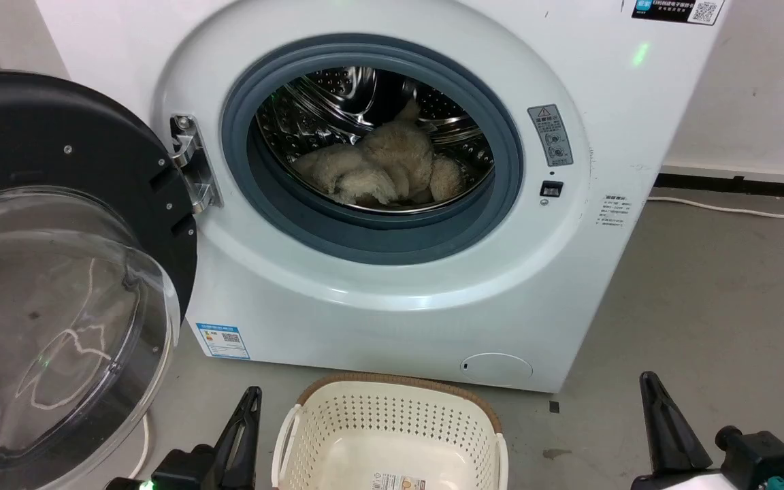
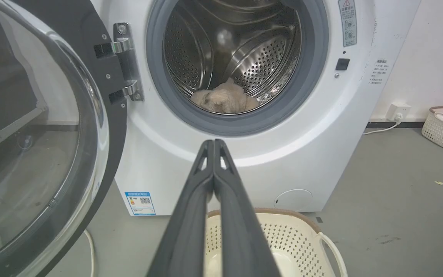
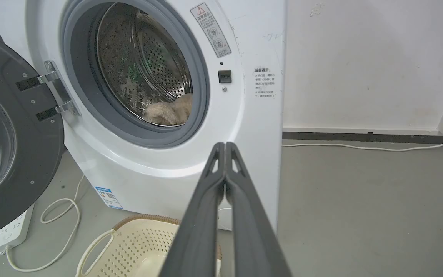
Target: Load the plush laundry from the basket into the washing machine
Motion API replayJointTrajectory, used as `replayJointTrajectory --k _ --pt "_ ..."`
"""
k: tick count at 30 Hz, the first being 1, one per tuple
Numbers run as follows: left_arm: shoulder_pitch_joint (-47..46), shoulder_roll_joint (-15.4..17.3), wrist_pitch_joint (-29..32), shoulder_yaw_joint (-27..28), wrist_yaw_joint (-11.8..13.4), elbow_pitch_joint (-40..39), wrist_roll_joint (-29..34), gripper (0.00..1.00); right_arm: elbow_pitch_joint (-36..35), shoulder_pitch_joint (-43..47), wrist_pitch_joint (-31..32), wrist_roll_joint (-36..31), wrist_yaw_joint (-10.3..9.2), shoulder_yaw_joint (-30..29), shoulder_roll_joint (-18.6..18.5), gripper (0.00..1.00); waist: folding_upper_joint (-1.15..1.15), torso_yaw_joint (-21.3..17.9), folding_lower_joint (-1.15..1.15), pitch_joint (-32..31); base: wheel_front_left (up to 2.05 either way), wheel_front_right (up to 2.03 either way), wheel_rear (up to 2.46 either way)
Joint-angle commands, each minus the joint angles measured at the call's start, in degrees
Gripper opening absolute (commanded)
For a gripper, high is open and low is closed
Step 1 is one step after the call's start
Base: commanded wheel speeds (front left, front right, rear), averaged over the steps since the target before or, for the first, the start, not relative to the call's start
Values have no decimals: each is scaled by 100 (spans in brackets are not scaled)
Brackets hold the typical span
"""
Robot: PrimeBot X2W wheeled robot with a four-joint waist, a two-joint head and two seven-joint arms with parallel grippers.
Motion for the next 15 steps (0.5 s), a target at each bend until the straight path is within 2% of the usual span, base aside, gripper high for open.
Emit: replayJointTrajectory --k 1,15 --pt "-12 -6 29 12 6 -13 11 0 -15 -9 27 -17 0 0 0 0 0 -3 0 1 0 0 0" --pt "-74 -37 193 81 35 -76 69 0 -98 -57 192 -114 1 9 -2 0 0 -45 0 12 0 0 0"
